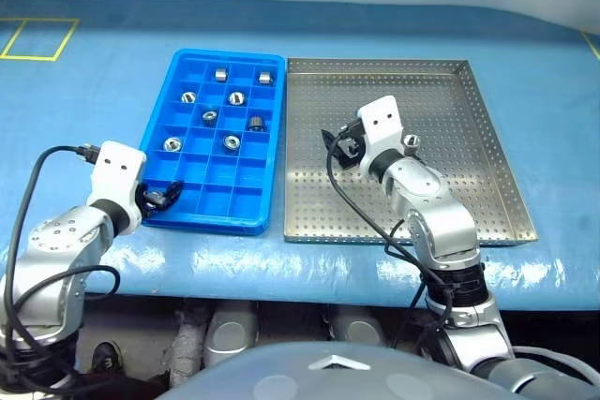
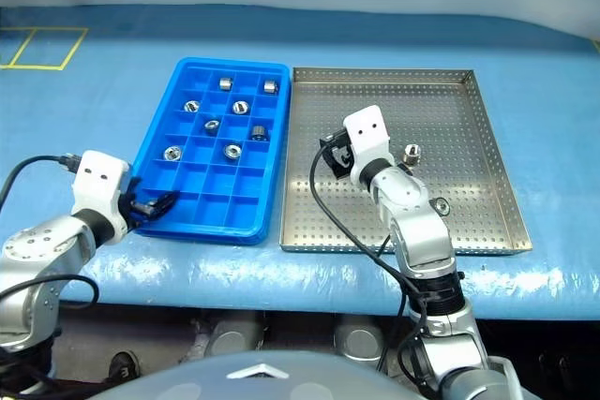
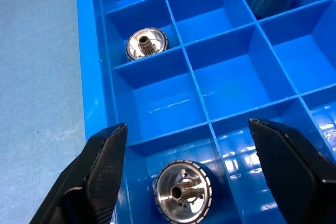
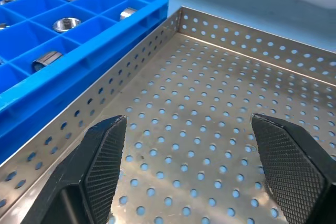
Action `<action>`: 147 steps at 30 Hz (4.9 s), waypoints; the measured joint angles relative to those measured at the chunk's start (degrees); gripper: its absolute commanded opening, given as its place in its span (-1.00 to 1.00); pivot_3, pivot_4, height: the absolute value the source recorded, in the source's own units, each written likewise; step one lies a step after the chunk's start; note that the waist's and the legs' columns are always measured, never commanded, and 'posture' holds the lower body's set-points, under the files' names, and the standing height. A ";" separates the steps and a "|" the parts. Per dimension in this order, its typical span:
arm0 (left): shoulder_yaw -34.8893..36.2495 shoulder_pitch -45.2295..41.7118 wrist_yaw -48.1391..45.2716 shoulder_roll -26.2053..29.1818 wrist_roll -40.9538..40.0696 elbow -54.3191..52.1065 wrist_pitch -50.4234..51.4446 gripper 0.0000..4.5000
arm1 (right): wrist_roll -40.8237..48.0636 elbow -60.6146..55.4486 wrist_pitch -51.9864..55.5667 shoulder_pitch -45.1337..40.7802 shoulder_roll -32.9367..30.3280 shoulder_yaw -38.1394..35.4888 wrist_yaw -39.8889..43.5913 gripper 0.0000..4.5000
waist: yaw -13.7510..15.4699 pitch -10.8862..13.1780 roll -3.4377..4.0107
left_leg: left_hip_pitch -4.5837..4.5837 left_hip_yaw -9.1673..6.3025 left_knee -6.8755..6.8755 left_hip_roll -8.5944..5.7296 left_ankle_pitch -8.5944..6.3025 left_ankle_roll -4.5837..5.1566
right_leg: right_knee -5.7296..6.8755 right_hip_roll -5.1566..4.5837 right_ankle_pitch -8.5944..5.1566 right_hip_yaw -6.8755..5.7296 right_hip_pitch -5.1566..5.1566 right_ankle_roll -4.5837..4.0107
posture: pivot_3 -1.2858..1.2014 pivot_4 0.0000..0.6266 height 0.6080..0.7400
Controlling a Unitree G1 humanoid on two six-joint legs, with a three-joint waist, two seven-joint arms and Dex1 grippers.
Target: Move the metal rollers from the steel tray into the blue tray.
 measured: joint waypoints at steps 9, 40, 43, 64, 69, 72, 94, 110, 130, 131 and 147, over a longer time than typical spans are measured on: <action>-11.31 -7.10 -1.84 -8.97 -4.47 -0.34 -7.76 0.78 | -0.37 21.34 -11.58 -8.21 -0.59 -5.91 -2.04 0.77 | -0.86 0.00 0.00 | -0.02 0.04 -0.02 -0.09 -0.01 0.03 | -0.14 -0.03 0.23 0.08 0.06 -0.19 | 0.08 -0.52 1.00; 1.48 -15.81 8.62 -5.74 -0.69 10.26 -16.83 0.79 | 8.24 0.92 -2.28 -6.99 10.34 11.41 6.63 -0.19 | -1.58 0.03 0.06 | -0.02 -0.05 0.00 0.05 0.00 0.02 | 0.00 0.12 0.12 0.04 -0.03 -0.11 | 0.06 -0.52 1.00; 1.54 -15.95 9.60 -5.19 0.93 12.70 -17.69 0.79 | 9.65 0.92 0.99 -7.62 13.09 17.54 8.41 -0.19 | -1.35 0.02 0.03 | -0.05 -0.07 0.03 -0.06 0.01 0.00 | -0.05 0.02 0.18 0.03 0.01 -0.20 | 0.07 -0.52 1.00; -0.74 -14.79 9.85 -5.18 2.42 13.25 -17.85 0.79 | 7.15 15.33 1.83 -8.01 16.39 26.03 11.12 -0.19 | -1.38 -0.05 -0.10 | -0.01 -0.09 0.00 -0.04 0.02 -0.03 | -0.10 0.01 0.09 -0.03 0.04 0.03 | 0.09 -0.52 1.00; -1.71 -14.80 9.76 -5.33 2.51 13.26 -17.85 0.79 | 6.58 15.25 1.02 -8.02 15.78 26.73 12.60 0.21 | -1.36 -0.05 -0.11 | -0.01 -0.10 -0.01 -0.04 0.02 -0.03 | -0.10 0.01 0.10 -0.03 0.04 0.02 | 0.08 -0.52 1.00; -2.15 -14.81 9.54 -5.50 2.51 13.26 -17.85 0.79 | 6.00 15.22 0.42 -7.78 15.66 26.75 12.85 0.61 | -1.36 -0.05 -0.11 | -0.01 -0.09 0.00 -0.05 0.02 -0.03 | -0.10 0.01 0.09 -0.03 0.04 0.03 | 0.08 -0.52 1.00; -31.05 -46.14 -4.97 -30.64 7.79 53.90 -35.53 0.79 | -4.78 -20.49 7.85 3.64 2.60 -5.07 -9.18 0.61 | -4.52 -0.13 0.03 | -0.56 -0.07 0.14 -0.24 -0.02 0.05 | -0.24 -0.05 0.24 0.09 -0.26 -0.01 | -0.21 -0.52 1.00; -33.23 -65.50 1.37 -39.48 22.62 104.63 -55.63 0.79 | -12.80 -34.45 11.43 13.81 5.15 -10.44 -17.60 0.61 | -21.10 -0.15 0.20 | -0.63 0.07 0.27 -0.31 -0.22 0.40 | -0.23 -0.08 -0.17 0.28 -0.27 0.71 | -0.36 -0.52 1.00; -29.23 -64.51 7.36 -39.16 26.77 108.63 -54.26 -0.02 | -11.59 -30.29 11.98 11.68 7.27 -9.46 -15.93 0.62 | -22.62 -0.16 0.20 | -0.50 0.06 0.28 -0.33 -0.22 0.40 | -0.10 -0.10 -0.14 0.30 -0.16 0.77 | -0.29 -0.52 1.00; -28.83 -64.50 5.43 -39.16 26.63 108.29 -53.31 -0.02 | -11.50 -30.28 11.97 11.48 7.28 -9.48 -15.87 0.62 | -22.54 -0.16 0.21 | -0.46 0.06 0.27 -0.33 -0.22 0.40 | -0.10 -0.09 -0.14 0.29 -0.14 0.77 | -0.29 -0.52 1.00; -18.91 -62.68 -4.42 -34.27 17.69 96.18 -47.75 -0.02 | -8.39 -19.34 12.24 16.73 5.39 -4.78 -10.47 0.62 | -21.92 -0.14 0.22 | -0.09 0.25 0.17 -0.32 -0.22 0.40 | -0.02 -0.09 -0.14 0.56 0.08 0.79 | -0.24 -0.52 1.00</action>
